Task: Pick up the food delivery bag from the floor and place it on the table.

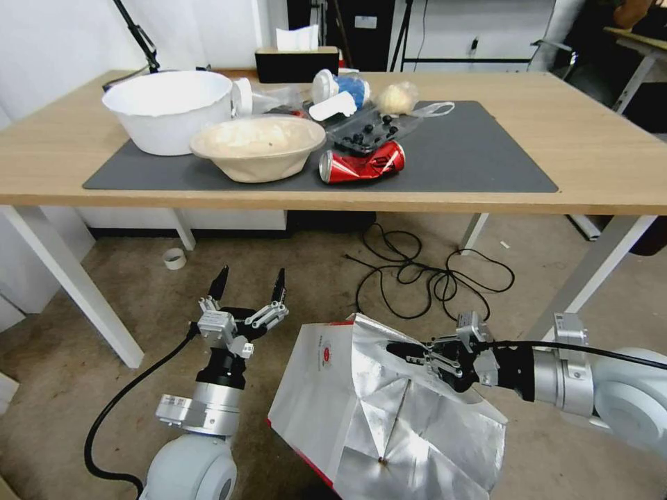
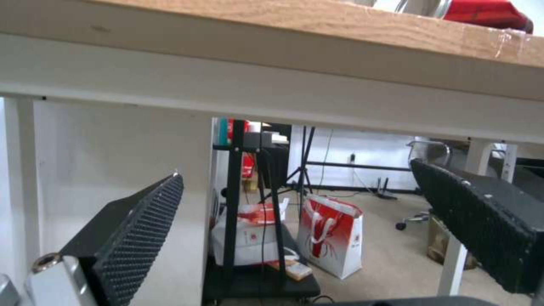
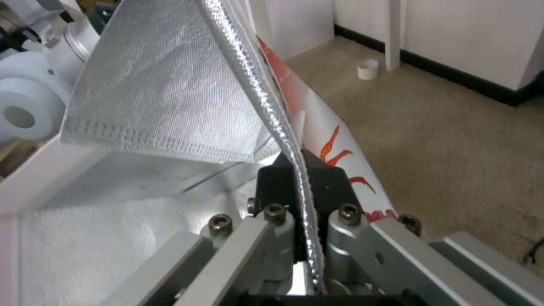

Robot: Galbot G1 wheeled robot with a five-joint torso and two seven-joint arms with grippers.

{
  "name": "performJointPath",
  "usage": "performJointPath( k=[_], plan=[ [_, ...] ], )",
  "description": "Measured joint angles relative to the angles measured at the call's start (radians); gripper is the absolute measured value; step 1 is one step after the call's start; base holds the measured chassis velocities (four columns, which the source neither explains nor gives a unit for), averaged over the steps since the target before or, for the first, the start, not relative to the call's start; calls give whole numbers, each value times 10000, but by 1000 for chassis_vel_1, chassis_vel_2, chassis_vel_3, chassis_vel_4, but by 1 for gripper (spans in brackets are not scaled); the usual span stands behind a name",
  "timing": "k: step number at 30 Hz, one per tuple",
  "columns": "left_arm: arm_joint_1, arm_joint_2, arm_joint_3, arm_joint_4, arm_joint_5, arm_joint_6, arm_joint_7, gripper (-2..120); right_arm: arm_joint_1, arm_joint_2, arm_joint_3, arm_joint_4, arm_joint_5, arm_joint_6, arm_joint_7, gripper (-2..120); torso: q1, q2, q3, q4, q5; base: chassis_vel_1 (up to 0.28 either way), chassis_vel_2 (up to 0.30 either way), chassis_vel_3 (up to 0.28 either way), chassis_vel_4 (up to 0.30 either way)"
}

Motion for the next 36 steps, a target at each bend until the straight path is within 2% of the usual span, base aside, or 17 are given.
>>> performJointPath(
  k=[36],
  plan=[
    [-69,43,2,30,-44,50,-20,100,-36,71,-81,-70,-96,7,-108,0,474,1421,948,0,0,0,0,0,0]
  ],
)
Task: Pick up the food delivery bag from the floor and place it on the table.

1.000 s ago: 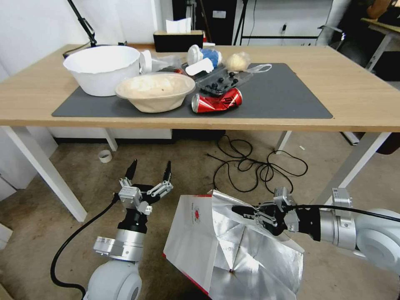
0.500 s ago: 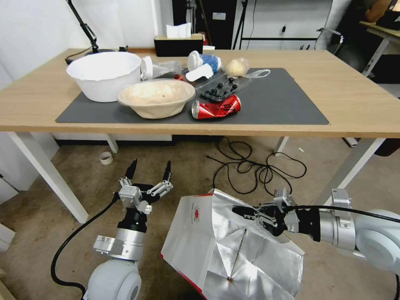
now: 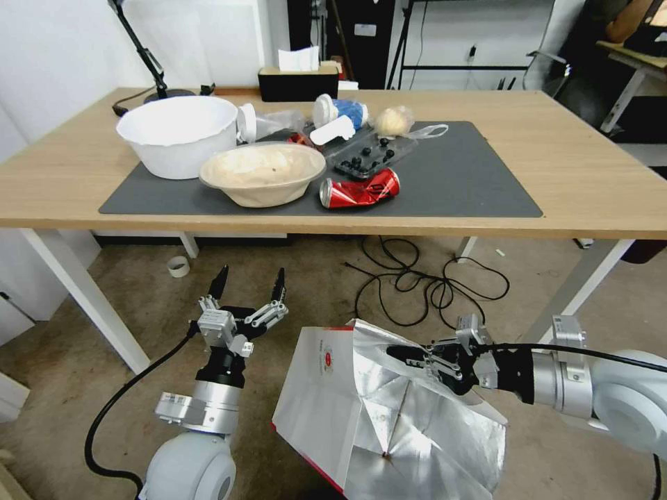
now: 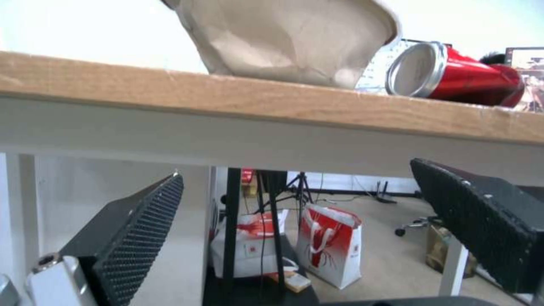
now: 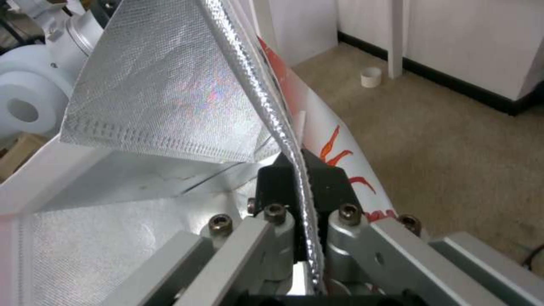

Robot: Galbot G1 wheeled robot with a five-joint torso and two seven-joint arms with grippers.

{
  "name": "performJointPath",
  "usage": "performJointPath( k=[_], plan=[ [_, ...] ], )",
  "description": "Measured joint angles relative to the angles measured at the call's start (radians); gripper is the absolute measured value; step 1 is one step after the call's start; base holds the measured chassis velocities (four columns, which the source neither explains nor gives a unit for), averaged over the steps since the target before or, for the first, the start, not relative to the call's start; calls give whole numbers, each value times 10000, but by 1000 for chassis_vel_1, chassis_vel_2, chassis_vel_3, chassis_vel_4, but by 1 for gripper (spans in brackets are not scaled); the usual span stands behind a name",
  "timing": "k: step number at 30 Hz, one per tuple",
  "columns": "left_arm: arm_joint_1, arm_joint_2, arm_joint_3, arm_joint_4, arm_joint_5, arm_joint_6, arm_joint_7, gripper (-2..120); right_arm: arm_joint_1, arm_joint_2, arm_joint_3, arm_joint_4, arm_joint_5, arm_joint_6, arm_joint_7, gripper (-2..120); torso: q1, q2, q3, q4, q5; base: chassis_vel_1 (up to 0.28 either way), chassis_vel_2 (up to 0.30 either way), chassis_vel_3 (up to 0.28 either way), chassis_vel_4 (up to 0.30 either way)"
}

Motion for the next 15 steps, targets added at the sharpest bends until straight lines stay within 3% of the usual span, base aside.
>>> performJointPath(
  k=[15],
  plan=[
    [-27,-26,38,24,10,10,2,100,18,-93,33,45,14,2,-31,0,232,611,381,0,0,0,0,0,0]
  ],
)
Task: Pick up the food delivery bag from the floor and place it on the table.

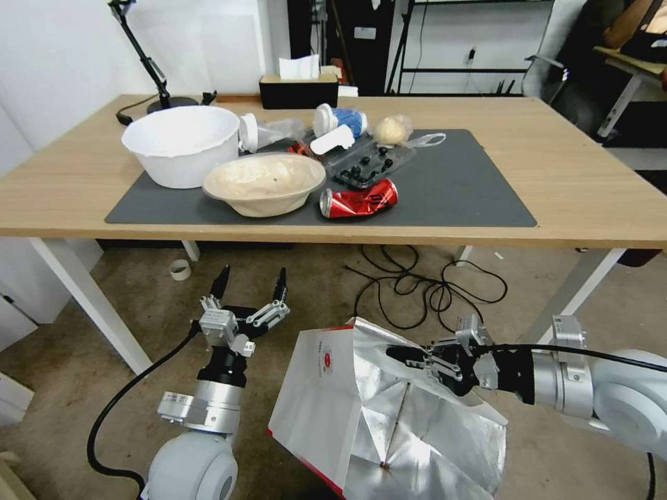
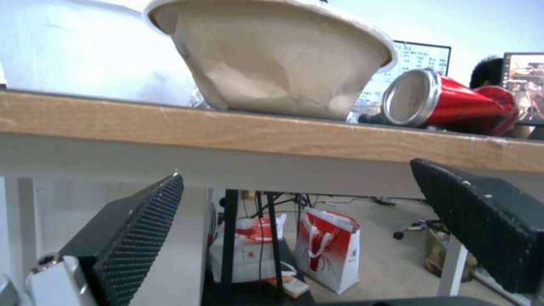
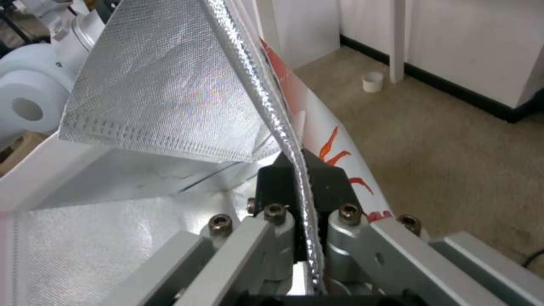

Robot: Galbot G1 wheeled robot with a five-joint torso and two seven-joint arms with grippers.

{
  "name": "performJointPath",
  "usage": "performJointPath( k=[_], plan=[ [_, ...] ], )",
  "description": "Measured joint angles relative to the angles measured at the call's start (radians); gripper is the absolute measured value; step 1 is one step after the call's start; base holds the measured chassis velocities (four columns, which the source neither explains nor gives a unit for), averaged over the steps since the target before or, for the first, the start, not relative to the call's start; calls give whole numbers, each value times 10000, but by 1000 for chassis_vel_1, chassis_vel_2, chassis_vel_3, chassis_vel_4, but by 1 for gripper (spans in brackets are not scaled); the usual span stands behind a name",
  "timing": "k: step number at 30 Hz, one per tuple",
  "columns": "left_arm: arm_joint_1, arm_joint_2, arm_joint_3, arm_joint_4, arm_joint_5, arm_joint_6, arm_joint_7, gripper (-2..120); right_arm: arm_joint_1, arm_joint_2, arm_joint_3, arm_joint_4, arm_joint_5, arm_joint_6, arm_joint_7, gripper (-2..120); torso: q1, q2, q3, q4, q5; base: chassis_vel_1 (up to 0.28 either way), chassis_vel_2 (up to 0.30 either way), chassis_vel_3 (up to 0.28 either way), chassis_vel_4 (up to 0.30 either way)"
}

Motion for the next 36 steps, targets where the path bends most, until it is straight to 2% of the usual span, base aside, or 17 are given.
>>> performJointPath(
  k=[36],
  plan=[
    [-45,7,6,-45,1,37,-1,100,6,-76,54,36,27,15,-46,0,587,1512,924,0,0,0,0,0,0]
  ],
)
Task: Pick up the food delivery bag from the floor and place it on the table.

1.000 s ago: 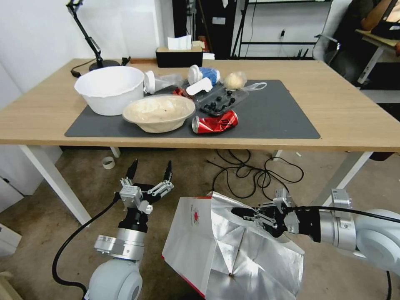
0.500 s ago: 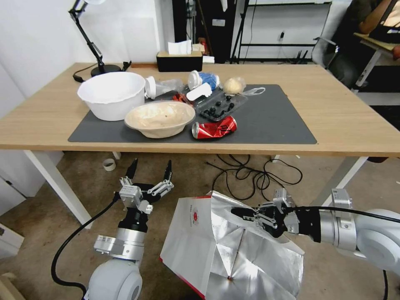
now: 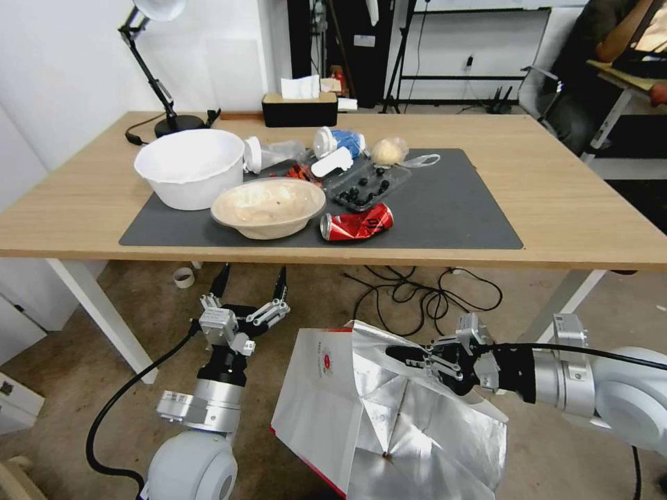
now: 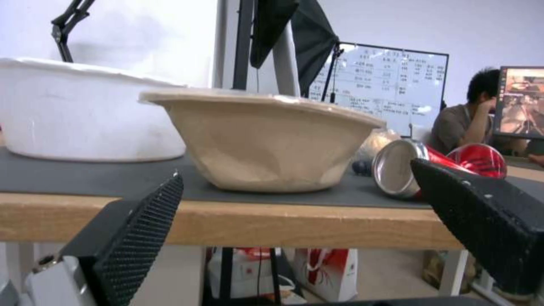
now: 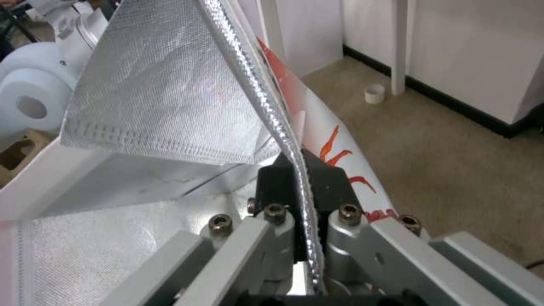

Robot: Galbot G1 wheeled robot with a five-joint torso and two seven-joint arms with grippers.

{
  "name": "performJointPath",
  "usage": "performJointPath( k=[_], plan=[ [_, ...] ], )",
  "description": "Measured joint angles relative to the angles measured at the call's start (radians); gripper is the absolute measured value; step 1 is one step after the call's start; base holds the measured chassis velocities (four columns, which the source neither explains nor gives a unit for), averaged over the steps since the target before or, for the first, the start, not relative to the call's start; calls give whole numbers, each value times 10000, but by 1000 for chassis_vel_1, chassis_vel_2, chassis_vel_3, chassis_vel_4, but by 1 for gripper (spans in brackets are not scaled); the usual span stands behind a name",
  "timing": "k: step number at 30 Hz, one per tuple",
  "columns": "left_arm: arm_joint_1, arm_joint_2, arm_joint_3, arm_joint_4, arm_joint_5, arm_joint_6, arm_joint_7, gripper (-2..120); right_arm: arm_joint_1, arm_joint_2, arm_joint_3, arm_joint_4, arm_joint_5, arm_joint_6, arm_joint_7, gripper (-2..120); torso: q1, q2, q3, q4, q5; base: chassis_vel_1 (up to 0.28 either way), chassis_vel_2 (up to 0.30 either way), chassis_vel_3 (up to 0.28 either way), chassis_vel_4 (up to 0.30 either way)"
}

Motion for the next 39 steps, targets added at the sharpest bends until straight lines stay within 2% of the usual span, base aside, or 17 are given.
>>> performJointPath(
  k=[39],
  plan=[
    [-25,-60,34,-11,-1,183,-23,100,-28,18,7,6,-18,42,-46,0,707,1708,1003,1,0,0,0,0,0]
  ],
)
